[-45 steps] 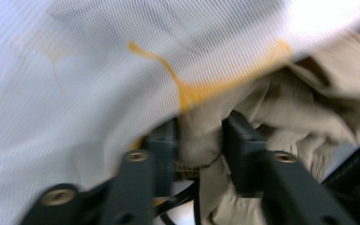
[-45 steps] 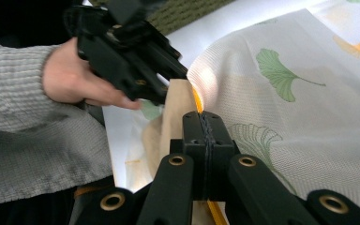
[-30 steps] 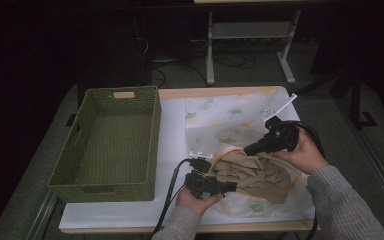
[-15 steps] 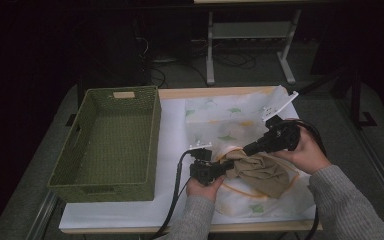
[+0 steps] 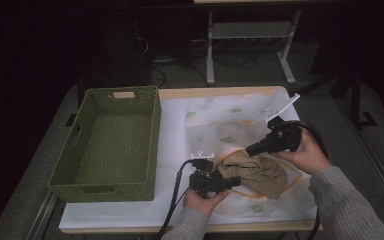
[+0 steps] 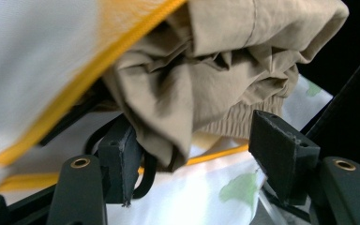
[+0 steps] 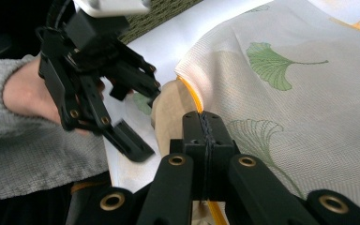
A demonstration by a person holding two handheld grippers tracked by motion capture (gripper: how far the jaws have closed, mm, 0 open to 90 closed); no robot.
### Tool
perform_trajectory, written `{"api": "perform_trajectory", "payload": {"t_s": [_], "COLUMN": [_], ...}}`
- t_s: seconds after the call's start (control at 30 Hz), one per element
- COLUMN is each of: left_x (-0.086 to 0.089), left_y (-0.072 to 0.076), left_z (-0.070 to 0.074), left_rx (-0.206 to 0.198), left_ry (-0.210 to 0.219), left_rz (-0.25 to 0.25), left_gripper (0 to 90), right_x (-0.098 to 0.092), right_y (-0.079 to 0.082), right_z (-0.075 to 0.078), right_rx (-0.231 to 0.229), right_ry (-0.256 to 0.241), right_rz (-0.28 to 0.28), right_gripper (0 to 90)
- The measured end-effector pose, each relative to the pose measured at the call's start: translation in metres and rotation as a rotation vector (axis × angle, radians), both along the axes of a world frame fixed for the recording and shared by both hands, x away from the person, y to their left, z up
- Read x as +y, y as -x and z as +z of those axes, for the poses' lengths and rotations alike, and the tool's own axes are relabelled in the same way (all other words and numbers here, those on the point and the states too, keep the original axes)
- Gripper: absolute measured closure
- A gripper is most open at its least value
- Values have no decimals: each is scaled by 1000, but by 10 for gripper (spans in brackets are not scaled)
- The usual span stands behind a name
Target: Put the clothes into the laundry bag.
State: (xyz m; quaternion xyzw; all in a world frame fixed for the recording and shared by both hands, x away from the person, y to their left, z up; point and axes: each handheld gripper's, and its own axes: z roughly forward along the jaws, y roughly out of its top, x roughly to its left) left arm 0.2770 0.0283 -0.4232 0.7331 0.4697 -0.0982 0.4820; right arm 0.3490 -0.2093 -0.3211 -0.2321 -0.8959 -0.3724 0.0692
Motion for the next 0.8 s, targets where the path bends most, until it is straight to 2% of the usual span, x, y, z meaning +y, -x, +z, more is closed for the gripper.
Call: {"api": "perform_trajectory", "payload": {"t_s": [0.03, 0.13, 0.17, 0.23, 0.3, 0.33, 0.4, 0.43, 0.5, 0.57, 0.63, 0.67, 0.73, 0.8], "left_x": [-3, -13, -15, -18, -19, -19, -17, -17, -16, -14, -14, -13, -14, -16], "left_y": [0, -5, -6, -10, -15, -19, -22, -21, -15, -7, 2, 7, 10, 7], "left_z": [0, 0, 0, 1, 0, 0, 0, 0, 1, 1, 2, 2, 0, -1], "left_rx": [-8, -21, -28, -57, -57, -59, -50, -55, -63, -64, -78, -84, -87, -73], "left_ry": [-9, 3, 11, 3, 11, 14, 25, 16, -3, -4, -9, -17, -17, 13], "left_rz": [6, 27, 35, 54, 76, 97, 112, 103, 79, 61, 39, 18, 21, 32], "left_gripper": [365, 417, 456, 595, 667, 676, 663, 641, 575, 479, 424, 409, 407, 416], "right_x": [1, 2, 3, 4, 4, 4, 4, 4, 2, 0, -1, -2, -1, 1], "right_y": [1, 0, 0, 0, 1, 1, 3, 3, 3, 2, 2, 2, 2, 1], "right_z": [0, -1, -1, -1, 0, 0, 2, 2, 3, 2, 1, 0, -2, -3], "right_rx": [1, 1, 2, 0, 2, 2, -5, -7, -8, -6, -5, -4, -3, -2], "right_ry": [5, 3, 1, 2, -3, -6, -6, -4, -8, -7, -10, -10, -5, -5], "right_rz": [1, 4, 7, 11, 15, 17, 19, 19, 16, 5, 0, -2, -4, -5], "right_gripper": [894, 895, 894, 895, 895, 895, 895, 895, 895, 894, 894, 894, 894, 893]}}
